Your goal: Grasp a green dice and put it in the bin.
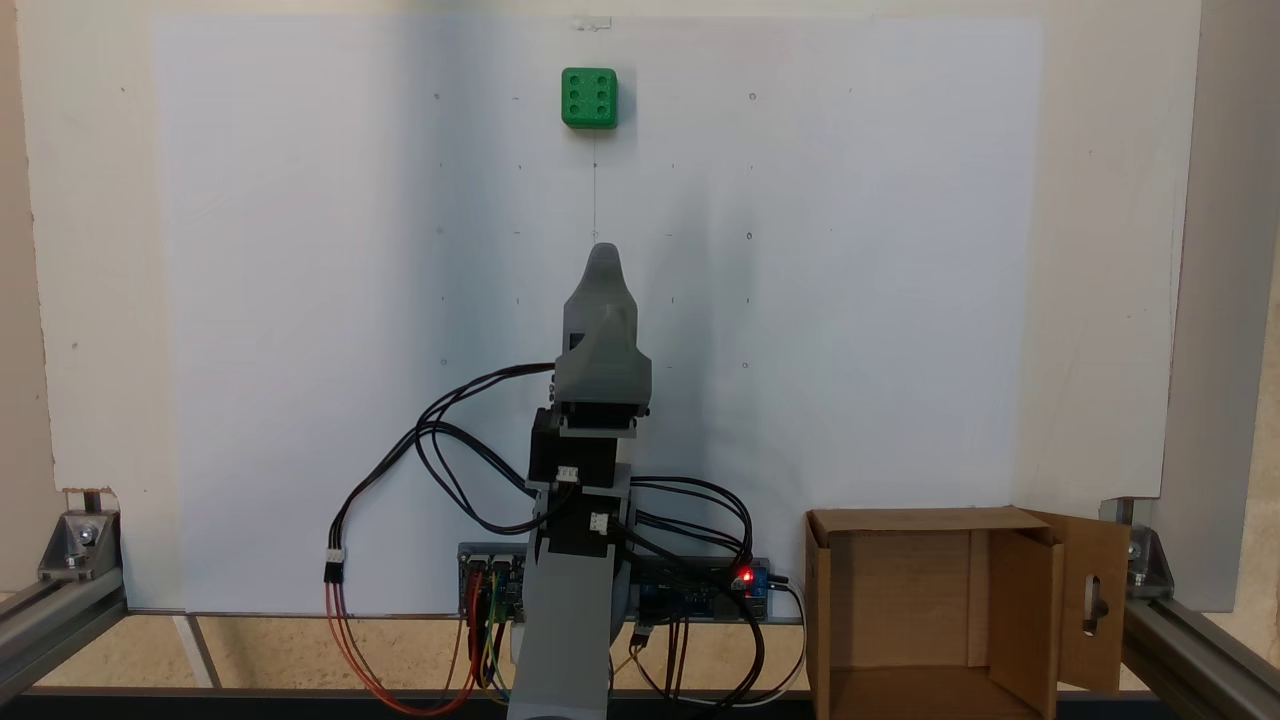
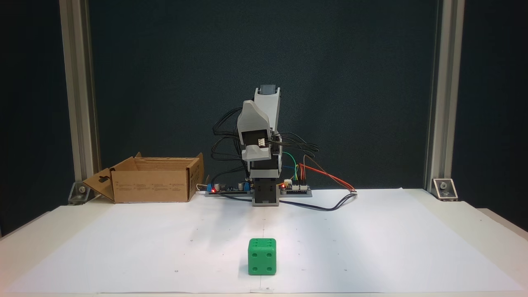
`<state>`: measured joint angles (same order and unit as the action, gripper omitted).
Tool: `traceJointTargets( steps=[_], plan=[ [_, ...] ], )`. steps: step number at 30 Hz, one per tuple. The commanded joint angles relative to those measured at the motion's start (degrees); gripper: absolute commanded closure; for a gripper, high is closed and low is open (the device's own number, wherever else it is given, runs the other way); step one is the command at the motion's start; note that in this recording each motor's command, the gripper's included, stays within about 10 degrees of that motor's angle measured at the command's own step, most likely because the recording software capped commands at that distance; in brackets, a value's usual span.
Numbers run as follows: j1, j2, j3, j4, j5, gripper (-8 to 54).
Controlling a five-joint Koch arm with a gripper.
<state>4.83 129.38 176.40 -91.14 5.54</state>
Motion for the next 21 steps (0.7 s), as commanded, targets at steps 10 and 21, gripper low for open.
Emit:
traceJointTargets(
  steps=[10, 21],
  plan=[
    [0.26, 6.24, 2.90, -3.16, -3.69, 1.4],
    [1.05, 6.24, 2.90, -1.93, -5.63, 1.6]
  ],
)
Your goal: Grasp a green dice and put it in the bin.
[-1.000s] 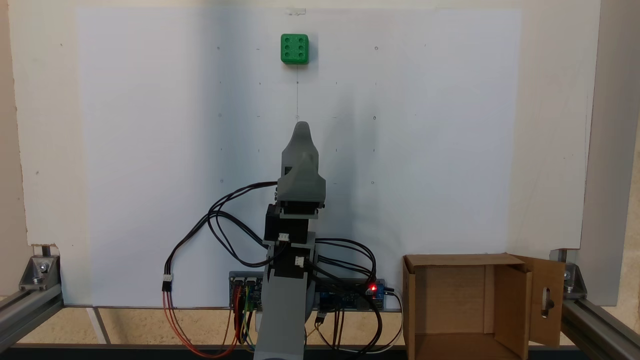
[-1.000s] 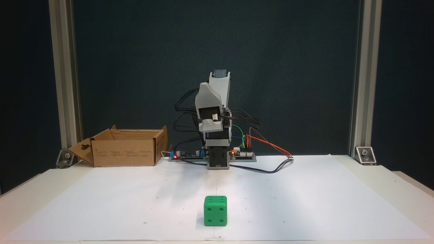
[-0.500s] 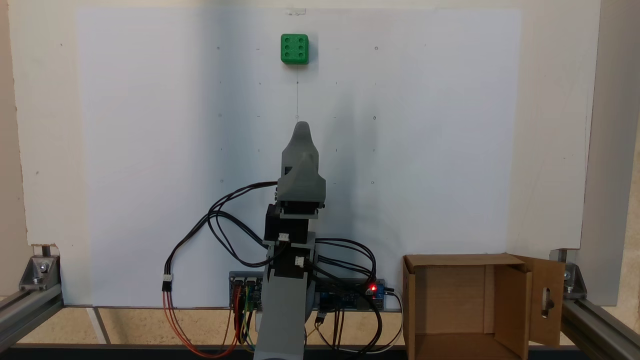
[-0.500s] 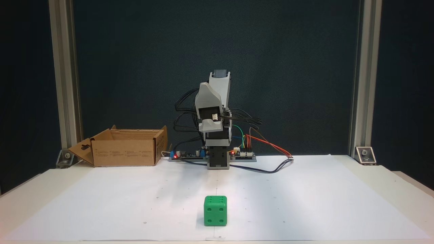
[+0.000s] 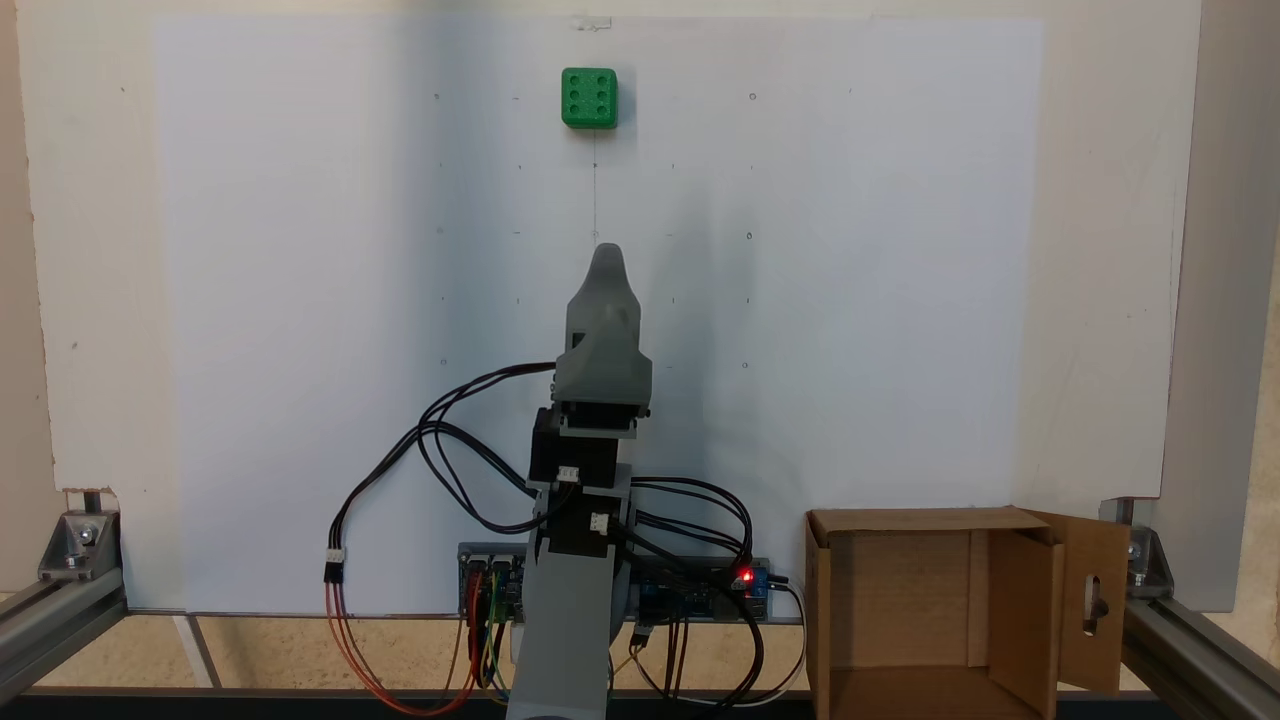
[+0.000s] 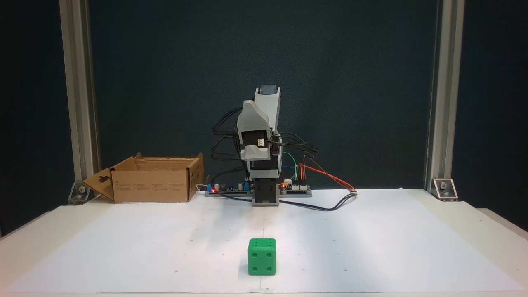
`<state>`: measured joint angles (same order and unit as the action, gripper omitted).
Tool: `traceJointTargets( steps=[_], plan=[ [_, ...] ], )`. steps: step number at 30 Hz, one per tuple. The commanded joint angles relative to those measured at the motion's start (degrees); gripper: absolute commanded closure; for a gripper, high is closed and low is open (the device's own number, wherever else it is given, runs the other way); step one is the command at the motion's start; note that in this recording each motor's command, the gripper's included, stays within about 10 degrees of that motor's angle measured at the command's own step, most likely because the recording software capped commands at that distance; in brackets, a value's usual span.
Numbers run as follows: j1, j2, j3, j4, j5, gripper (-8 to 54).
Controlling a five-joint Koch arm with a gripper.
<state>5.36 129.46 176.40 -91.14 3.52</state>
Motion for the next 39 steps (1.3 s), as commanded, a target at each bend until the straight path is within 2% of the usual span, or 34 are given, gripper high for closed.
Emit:
traceJointTargets(
  steps=[1, 6, 31, 35, 39],
  plan=[
    [0.18, 6.15, 2.90, -1.85, -3.60, 1.7],
    [-0.88, 6.06, -1.58, 6.59, -3.60, 2.1],
    [-6.77, 4.48, -61.08, 104.48, -2.37, 4.0],
    [-6.77, 0.00, -70.66, 119.34, -1.49, 4.0],
    [-5.10, -10.72, -81.04, 133.84, -1.32, 4.0]
  ],
)
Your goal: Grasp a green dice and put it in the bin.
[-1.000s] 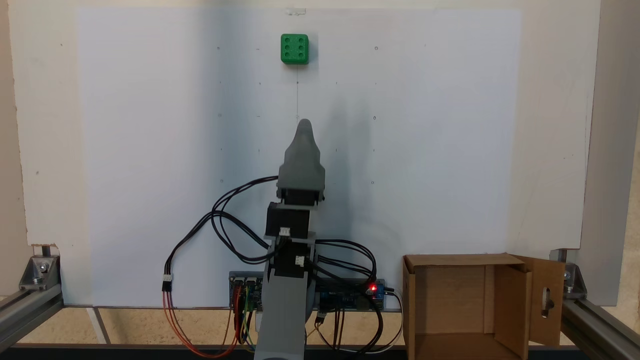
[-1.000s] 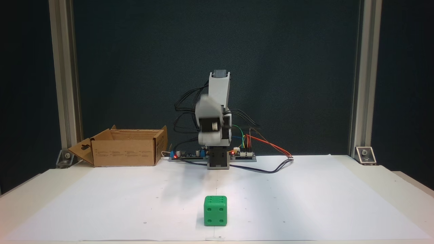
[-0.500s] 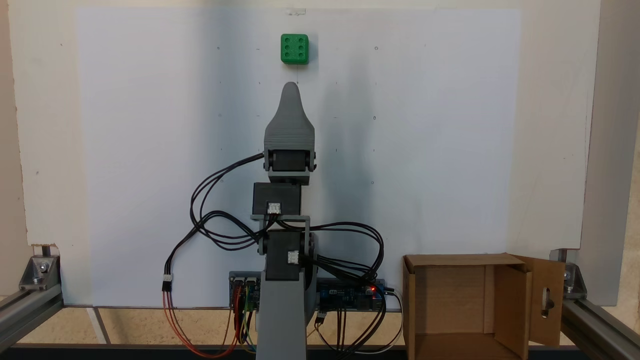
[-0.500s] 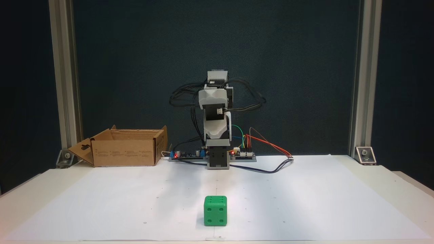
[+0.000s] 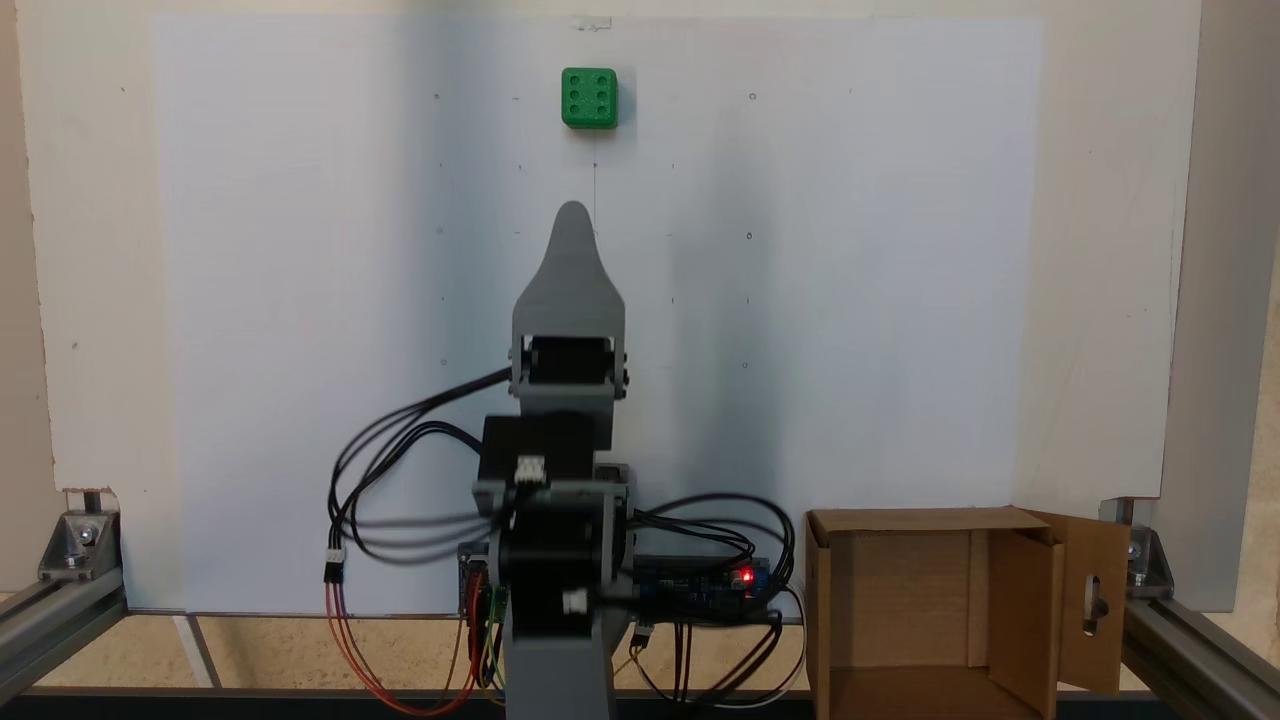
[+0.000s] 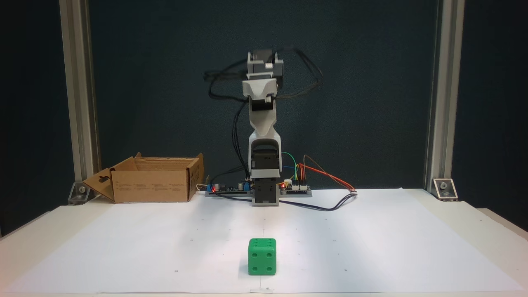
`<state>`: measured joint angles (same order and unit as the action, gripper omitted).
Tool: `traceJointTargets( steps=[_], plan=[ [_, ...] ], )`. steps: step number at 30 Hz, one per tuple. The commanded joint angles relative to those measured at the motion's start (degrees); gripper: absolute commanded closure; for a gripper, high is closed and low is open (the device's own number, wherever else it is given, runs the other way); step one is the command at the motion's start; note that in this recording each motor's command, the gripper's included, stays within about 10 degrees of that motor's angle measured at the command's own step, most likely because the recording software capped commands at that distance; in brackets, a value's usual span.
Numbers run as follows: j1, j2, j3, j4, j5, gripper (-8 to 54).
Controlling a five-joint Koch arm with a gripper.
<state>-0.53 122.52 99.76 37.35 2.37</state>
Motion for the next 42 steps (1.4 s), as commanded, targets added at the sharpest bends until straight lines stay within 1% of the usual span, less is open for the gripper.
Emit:
traceJointTargets(
  steps=[1, 6, 11, 16, 20, 28, 42],
  plan=[
    [1.14, -6.42, -6.50, 8.95, 0.00, 4.0],
    [1.32, -17.58, -16.52, 15.47, 2.11, 4.0],
    [1.05, -27.16, -25.93, 16.52, 2.90, 4.0],
    [-1.58, -39.20, -41.04, 20.30, 2.90, 4.0],
    [-2.81, -46.41, -52.29, 25.75, 3.16, 4.0],
    [-2.72, -51.86, -57.13, 28.21, 3.43, 3.9],
    [-2.11, -60.29, -57.22, 28.12, 4.31, 1.8]
  ],
)
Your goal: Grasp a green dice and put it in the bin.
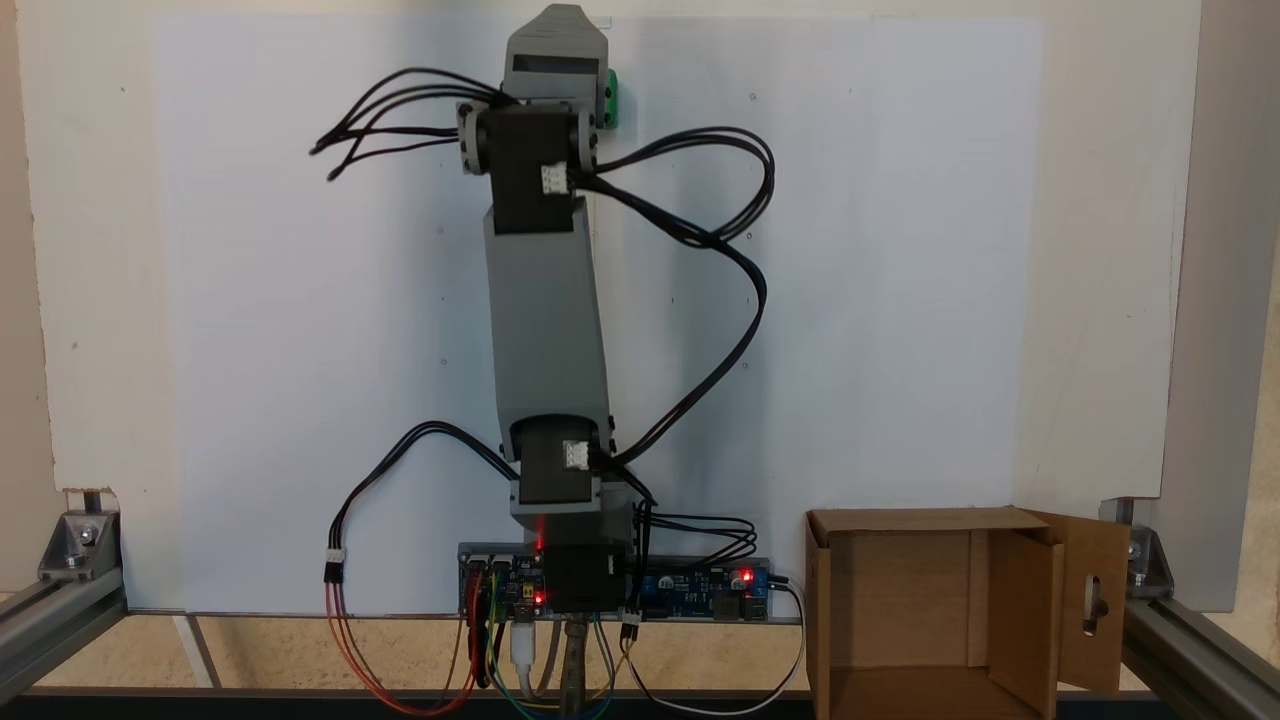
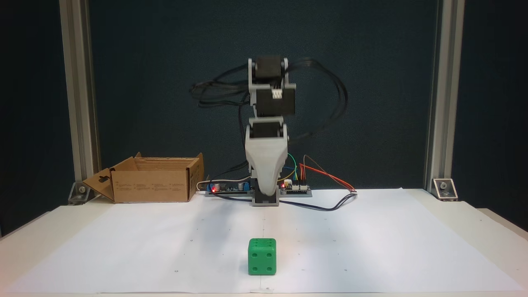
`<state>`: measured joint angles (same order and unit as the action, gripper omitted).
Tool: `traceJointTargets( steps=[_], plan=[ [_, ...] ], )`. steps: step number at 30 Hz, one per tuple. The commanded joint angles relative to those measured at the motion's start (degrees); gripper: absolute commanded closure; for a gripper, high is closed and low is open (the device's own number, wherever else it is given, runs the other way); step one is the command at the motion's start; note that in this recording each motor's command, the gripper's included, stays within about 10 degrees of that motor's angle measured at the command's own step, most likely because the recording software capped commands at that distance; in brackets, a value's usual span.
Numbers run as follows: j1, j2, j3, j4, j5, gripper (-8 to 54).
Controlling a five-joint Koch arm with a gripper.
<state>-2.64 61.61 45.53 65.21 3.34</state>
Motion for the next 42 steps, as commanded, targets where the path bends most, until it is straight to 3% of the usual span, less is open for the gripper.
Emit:
traceJointTargets(
  steps=[1, 32, 42],
  plan=[
    [-0.18, 0.26, -2.99, 0.18, 3.43, 1.8],
    [1.58, -5.27, -2.29, -2.72, 3.34, 1.7],
    [1.93, -5.27, 5.10, -8.53, 3.25, 2.3]
  ],
)
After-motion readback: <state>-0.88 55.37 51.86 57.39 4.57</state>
